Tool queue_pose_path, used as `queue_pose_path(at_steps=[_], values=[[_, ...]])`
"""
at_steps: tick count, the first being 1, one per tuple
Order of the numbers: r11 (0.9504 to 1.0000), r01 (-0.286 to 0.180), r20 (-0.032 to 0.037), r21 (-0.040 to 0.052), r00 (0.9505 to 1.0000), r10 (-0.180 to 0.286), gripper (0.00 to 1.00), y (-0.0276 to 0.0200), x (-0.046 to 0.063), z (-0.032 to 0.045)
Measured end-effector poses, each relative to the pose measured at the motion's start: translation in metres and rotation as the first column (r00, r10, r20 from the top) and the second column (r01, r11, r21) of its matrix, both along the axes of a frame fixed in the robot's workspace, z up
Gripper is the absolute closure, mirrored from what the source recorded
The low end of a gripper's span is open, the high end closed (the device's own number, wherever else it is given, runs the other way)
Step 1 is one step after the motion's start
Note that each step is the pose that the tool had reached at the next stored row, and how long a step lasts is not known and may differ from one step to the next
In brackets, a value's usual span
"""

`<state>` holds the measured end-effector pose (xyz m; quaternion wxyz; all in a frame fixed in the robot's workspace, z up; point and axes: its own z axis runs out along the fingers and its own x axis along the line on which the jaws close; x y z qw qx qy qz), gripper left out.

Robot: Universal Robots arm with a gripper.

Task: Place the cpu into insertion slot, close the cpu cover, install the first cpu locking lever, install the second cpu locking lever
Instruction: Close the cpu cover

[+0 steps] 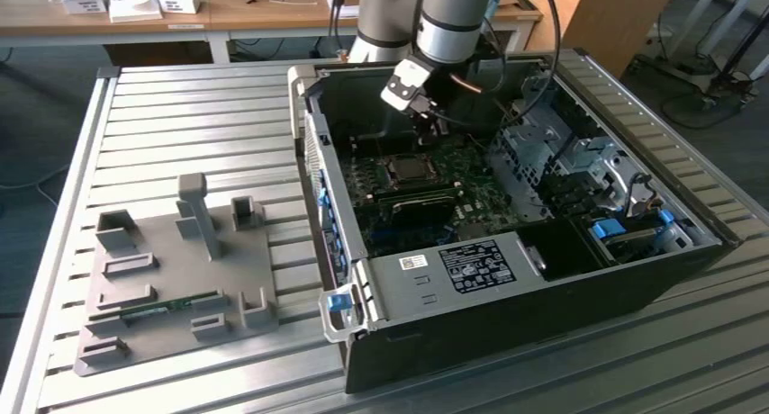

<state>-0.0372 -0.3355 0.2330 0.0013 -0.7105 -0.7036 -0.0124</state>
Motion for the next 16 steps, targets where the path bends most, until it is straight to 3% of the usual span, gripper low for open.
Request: queue_pose_path(at_steps=[5,11,16], values=[[1.0000,0.000,0.0001,0.0000,1.0000,0.000,0.89,0.0000,-0.0085,-0.0027],[1.0000,-0.001,0.0002,0.0001,1.0000,0.001,0.89,0.0001,-0.0092,-0.0028],[0.9978,-0.066,0.0002,0.0001,0.9978,0.066,0.89,0.0000,-0.0093,-0.0030]])
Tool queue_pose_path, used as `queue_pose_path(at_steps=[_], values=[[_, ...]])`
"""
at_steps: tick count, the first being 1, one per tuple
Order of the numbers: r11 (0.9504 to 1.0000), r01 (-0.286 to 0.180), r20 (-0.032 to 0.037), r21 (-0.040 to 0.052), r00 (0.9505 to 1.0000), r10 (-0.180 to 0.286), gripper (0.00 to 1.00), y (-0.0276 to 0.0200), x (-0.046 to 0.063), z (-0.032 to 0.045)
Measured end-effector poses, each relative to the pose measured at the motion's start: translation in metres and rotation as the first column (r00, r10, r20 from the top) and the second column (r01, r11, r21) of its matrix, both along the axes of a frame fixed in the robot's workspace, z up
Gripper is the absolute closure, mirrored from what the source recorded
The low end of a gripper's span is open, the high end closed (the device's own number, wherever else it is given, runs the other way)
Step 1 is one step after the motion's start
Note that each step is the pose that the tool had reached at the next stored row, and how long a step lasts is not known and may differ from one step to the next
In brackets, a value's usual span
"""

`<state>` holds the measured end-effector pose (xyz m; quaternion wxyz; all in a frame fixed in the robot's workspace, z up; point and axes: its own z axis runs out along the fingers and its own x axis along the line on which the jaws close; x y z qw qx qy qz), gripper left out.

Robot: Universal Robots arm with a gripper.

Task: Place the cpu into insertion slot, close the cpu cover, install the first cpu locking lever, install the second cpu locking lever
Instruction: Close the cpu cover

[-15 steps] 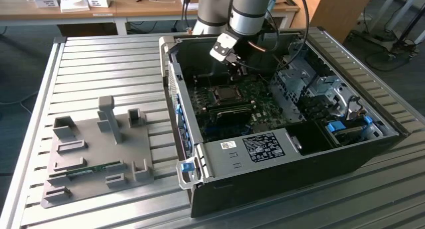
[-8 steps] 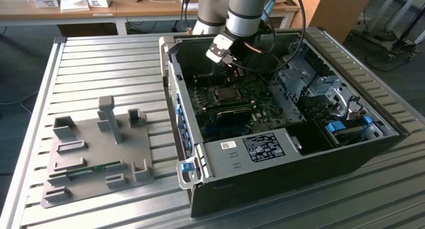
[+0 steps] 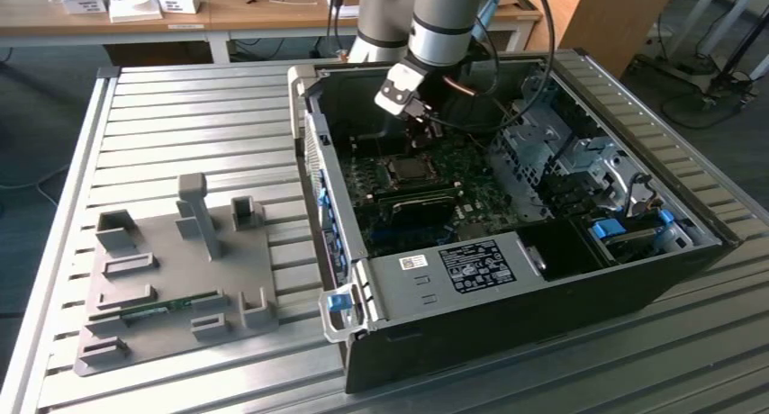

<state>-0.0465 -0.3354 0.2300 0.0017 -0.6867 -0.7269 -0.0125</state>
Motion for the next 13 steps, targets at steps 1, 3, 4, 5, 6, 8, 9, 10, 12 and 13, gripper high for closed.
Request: queue_pose_path(at_steps=[1,3,4,5,6,8,9,10,12,13], values=[[0.9999,-0.016,0.0000,0.0000,0.9999,0.016,0.89,0.0000,0.0000,-0.0001],[0.9987,-0.050,0.0000,0.0000,0.9987,0.050,0.89,0.0000,0.0000,-0.0003],[0.9977,-0.067,0.0000,0.0000,0.9977,0.067,0.89,0.0000,0.0000,-0.0004],[0.9964,-0.084,0.0000,0.0000,0.9964,0.084,0.89,0.0000,0.0000,-0.0005],[0.9950,-0.100,0.0000,0.0000,0.9950,0.100,0.89,0.0000,0.0000,-0.0006],[0.9915,-0.130,0.0000,0.0000,0.9915,0.130,0.89,0.0000,0.0000,-0.0008],[0.9897,-0.143,0.0000,0.0000,0.9897,0.143,0.89,0.0000,0.0000,-0.0008],[0.9878,-0.156,0.0000,0.0000,0.9878,0.156,0.89,0.0000,0.0000,-0.0008],[0.9840,-0.178,0.0000,0.0000,0.9840,0.178,0.89,0.0000,-0.0001,-0.0009],[0.9818,-0.190,0.0000,0.0000,0.9818,0.190,0.89,0.0000,-0.0001,-0.0010]])
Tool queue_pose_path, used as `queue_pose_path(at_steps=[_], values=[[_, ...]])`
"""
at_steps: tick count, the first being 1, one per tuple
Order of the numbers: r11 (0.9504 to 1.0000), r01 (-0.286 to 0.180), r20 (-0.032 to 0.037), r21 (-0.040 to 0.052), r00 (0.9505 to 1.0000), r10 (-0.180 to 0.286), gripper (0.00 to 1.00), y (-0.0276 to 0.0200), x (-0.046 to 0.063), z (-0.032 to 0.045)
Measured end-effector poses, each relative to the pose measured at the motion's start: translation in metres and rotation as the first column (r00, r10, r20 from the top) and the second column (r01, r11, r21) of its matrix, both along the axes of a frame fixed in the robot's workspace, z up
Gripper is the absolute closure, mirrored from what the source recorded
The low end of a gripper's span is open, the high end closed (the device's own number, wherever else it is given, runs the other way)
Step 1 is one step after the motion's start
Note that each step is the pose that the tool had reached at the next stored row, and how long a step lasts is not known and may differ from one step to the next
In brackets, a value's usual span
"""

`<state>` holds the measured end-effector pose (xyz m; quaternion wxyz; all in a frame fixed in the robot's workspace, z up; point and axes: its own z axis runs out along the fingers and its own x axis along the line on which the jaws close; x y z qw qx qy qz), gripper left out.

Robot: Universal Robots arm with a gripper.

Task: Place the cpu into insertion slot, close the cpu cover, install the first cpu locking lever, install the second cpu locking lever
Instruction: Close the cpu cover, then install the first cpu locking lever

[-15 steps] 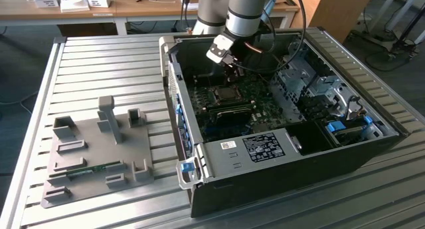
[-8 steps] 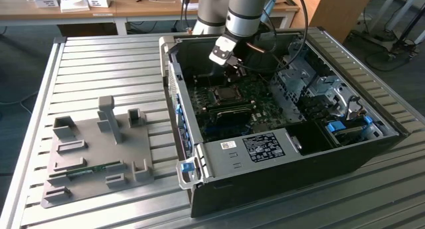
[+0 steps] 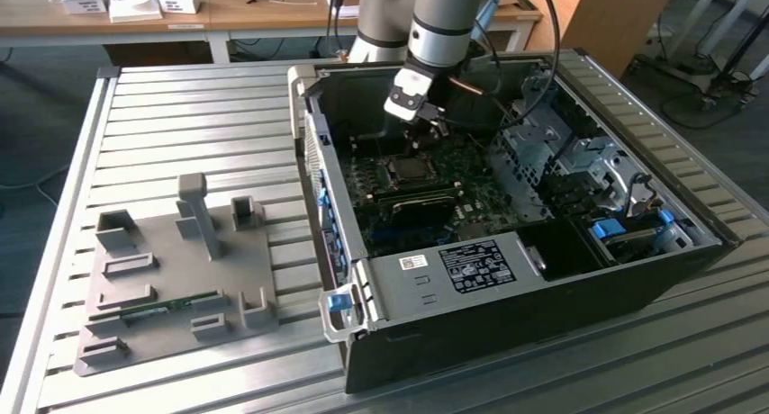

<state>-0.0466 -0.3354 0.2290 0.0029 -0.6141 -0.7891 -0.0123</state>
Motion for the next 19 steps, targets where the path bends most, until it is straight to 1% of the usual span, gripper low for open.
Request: queue_pose_path(at_steps=[4,9,14,19], values=[[0.9991,-0.043,0.0000,0.0000,0.9991,0.043,0.89,0.0000,-0.0002,-0.0001],[0.9955,-0.095,0.0000,0.0000,0.9955,0.095,0.89,0.0000,-0.0006,-0.0003],[0.9897,-0.143,0.0000,0.0000,0.9897,0.143,0.89,0.0000,-0.0011,-0.0005],[0.9824,-0.187,0.0000,0.0000,0.9824,0.187,0.89,0.0000,-0.0018,-0.0007]])
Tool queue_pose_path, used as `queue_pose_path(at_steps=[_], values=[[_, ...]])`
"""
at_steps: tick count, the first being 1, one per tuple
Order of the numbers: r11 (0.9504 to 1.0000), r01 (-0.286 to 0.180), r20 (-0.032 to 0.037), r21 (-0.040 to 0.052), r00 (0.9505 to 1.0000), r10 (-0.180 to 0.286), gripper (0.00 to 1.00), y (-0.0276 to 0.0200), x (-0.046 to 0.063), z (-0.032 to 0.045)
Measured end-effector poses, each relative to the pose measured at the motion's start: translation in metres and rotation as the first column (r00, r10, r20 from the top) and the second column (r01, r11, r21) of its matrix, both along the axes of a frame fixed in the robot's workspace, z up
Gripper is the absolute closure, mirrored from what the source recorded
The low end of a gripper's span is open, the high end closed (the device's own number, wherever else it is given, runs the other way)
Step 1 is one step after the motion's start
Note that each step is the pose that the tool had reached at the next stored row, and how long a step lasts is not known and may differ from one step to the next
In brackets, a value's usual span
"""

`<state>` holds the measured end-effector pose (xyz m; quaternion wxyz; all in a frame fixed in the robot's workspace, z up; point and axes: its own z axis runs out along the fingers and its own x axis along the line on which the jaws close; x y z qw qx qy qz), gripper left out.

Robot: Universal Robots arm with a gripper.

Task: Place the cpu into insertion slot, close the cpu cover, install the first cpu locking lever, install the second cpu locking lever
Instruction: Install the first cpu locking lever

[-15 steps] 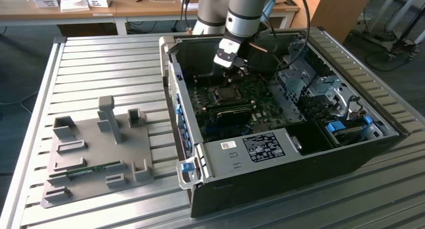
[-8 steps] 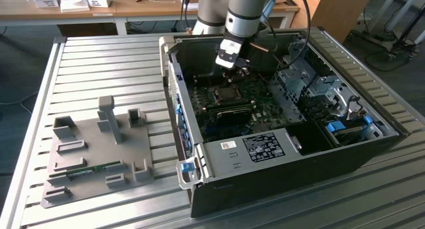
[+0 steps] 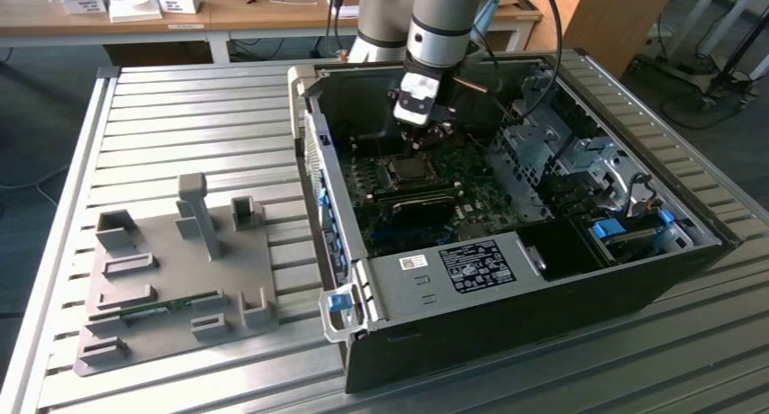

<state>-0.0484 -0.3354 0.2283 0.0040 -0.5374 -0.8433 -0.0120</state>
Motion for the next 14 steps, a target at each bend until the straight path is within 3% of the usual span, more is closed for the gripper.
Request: queue_pose_path(at_steps=[3,4,14], values=[[0.9997,-0.026,0.0000,0.0000,0.9997,0.026,0.89,0.0000,-0.0004,-0.0001],[0.9979,-0.065,0.0000,0.0000,0.9979,0.065,0.89,0.0000,-0.0011,-0.0002],[0.9902,-0.140,0.0000,-0.0001,0.9902,0.140,0.89,0.0000,-0.0023,-0.0003]])
